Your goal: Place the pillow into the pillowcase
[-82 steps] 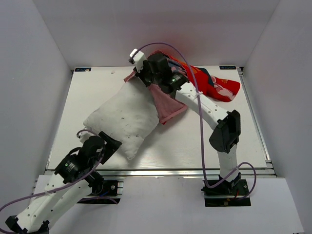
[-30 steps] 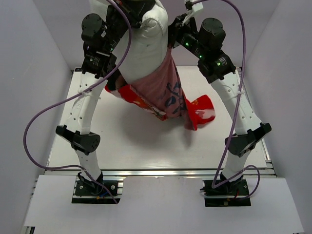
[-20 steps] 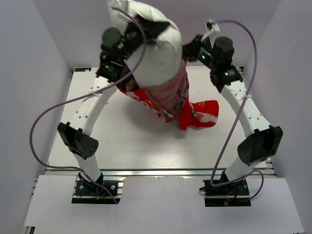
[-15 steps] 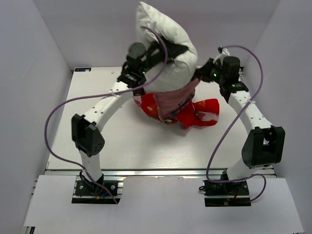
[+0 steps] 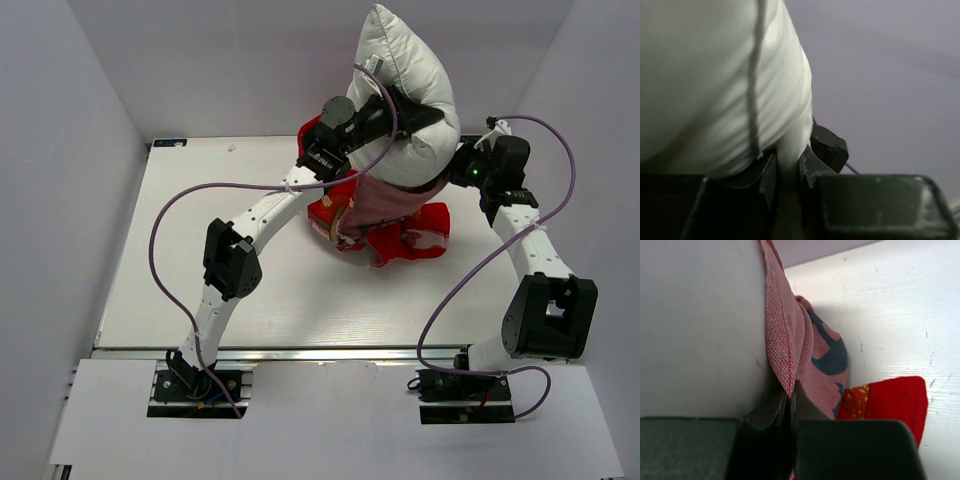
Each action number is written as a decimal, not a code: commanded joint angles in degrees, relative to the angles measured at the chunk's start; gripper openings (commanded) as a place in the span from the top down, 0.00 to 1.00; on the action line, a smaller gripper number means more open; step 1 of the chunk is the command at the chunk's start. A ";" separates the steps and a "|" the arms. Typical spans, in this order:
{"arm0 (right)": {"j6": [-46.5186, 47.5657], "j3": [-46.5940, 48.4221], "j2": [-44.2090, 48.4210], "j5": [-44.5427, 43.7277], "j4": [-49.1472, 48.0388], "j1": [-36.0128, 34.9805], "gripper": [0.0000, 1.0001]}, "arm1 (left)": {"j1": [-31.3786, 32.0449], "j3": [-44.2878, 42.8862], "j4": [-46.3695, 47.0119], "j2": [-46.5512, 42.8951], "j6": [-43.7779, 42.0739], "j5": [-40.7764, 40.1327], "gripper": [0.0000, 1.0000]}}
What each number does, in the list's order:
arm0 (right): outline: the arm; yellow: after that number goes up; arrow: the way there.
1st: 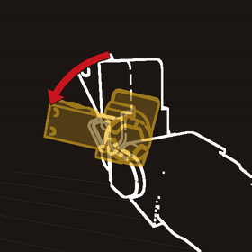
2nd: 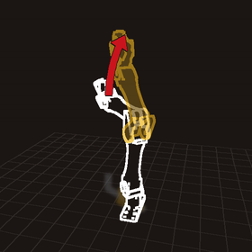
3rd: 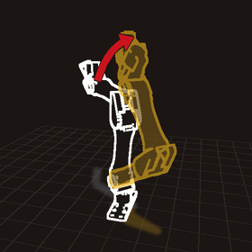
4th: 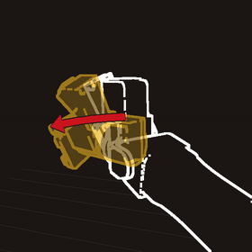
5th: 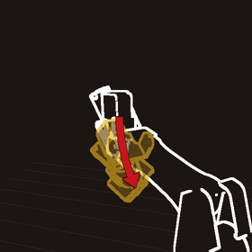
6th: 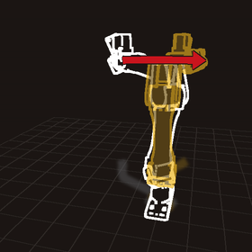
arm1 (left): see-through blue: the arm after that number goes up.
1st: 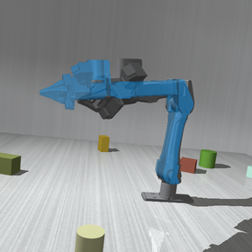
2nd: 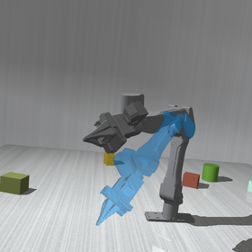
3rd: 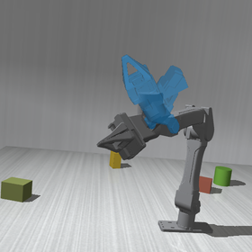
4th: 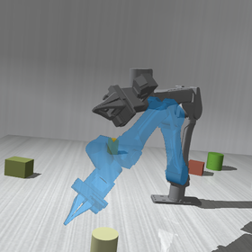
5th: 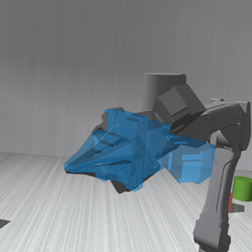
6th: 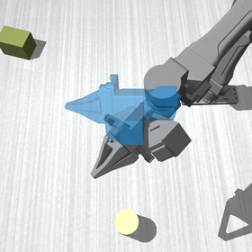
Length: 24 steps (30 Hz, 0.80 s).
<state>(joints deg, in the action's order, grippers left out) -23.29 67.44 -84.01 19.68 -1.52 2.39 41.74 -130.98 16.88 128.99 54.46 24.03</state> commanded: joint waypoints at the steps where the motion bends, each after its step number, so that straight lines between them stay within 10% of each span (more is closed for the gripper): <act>1: 3.07 -0.47 -0.10 0.36 -2.87 0.68 1.00 | -1.13 2.30 -6.60 0.30 1.27 -0.48 0.67; 11: 12.47 -0.73 -2.39 5.36 -6.21 1.65 1.00 | -0.78 10.37 -8.71 -8.83 -1.45 5.41 0.41; 24: 18.98 -2.05 -2.39 6.51 -6.30 1.74 1.00 | -5.69 18.20 -34.89 -32.30 -21.14 -10.32 0.34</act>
<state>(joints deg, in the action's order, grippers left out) -6.02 64.82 -86.85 25.30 -6.09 3.86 38.74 -115.15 -8.29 102.24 39.16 18.94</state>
